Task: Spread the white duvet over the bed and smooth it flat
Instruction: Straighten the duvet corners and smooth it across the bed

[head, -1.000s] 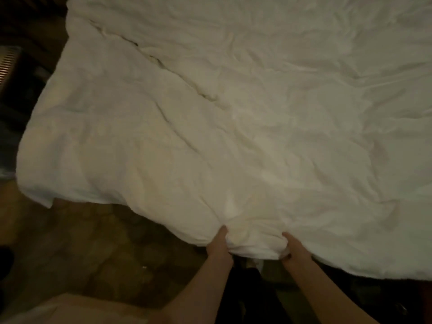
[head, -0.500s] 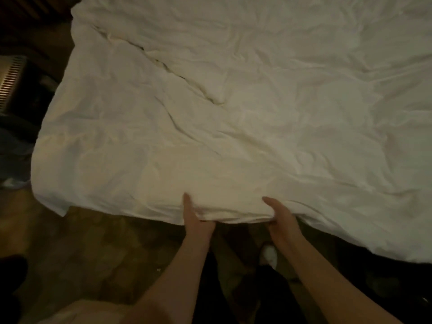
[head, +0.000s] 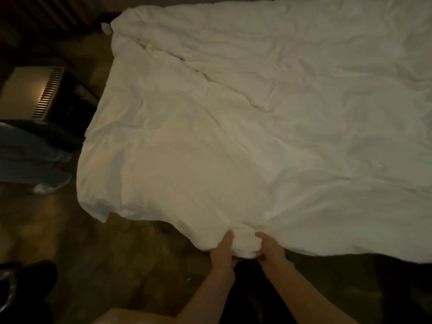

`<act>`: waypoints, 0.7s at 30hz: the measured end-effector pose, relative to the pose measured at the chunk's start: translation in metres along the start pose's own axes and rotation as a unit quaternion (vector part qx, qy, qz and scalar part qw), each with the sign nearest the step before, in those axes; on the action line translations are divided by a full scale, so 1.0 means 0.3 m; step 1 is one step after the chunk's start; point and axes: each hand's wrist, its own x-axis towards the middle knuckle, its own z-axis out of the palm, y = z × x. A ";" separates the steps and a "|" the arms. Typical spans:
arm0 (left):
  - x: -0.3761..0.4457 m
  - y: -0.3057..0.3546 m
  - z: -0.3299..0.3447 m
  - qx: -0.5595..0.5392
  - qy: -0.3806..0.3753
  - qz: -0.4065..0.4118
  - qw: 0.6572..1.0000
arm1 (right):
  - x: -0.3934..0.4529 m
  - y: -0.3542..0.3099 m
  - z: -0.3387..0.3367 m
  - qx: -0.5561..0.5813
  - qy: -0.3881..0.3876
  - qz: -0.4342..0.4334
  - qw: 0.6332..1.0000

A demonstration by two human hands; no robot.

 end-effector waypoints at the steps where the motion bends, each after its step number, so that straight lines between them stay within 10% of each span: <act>1: -0.008 0.000 -0.012 0.001 -0.003 -0.033 0.999 | 0.002 0.014 -0.008 -0.025 0.007 0.008 1.000; 7: 0.095 0.271 -0.002 -0.226 -0.131 -0.015 0.965 | -0.070 -0.182 0.001 0.069 -0.024 -0.086 0.994; 16: 0.235 0.427 -0.105 0.006 -0.031 0.021 0.999 | -0.145 0.047 0.485 0.088 -0.146 -0.004 0.985; 21: 0.354 0.635 -0.295 -0.136 -0.130 -0.009 0.982 | -0.108 0.084 0.685 0.105 -0.081 -0.066 0.989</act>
